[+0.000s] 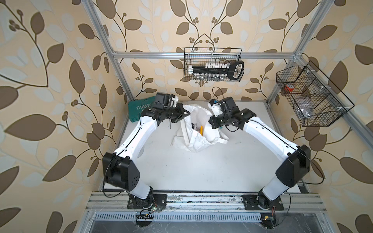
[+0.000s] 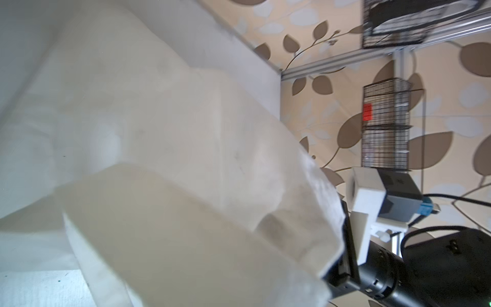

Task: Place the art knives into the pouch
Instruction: Adjust the pouch at the center of the board.

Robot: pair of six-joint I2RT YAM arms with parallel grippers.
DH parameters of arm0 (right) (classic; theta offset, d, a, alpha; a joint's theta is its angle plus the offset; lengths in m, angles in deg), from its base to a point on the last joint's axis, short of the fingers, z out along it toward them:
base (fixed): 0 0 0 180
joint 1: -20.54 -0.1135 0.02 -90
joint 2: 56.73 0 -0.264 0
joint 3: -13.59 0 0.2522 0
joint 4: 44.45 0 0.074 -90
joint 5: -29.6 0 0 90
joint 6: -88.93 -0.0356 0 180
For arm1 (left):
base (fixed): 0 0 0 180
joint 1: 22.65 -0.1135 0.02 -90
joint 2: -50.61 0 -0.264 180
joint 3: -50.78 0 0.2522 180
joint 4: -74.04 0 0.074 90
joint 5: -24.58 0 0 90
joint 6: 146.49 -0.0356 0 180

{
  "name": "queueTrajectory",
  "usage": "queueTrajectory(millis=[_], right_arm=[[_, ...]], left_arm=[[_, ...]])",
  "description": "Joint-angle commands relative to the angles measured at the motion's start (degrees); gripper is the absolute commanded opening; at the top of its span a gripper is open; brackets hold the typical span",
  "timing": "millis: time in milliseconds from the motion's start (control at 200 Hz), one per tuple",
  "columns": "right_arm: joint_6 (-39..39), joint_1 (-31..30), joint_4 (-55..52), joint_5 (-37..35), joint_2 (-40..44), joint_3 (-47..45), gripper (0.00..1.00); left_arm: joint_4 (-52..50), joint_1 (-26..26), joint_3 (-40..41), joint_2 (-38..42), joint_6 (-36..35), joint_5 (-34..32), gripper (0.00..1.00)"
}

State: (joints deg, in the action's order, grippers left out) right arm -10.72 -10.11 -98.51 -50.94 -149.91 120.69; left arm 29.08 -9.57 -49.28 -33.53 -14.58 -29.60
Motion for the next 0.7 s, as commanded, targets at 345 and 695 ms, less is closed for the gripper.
queueTrajectory(millis=[345,695], right_arm=[[-3.57,-3.15,-5.39,10.69,1.16,8.61,0.0],[1.39,-2.46,-9.54,1.93,-10.41,8.21,0.06]], left_arm=[[-4.26,-3.94,-2.44,11.26,-2.98,-1.89,0.0],[2.26,-4.87,6.72,6.05,-0.98,-3.46,0.0]])
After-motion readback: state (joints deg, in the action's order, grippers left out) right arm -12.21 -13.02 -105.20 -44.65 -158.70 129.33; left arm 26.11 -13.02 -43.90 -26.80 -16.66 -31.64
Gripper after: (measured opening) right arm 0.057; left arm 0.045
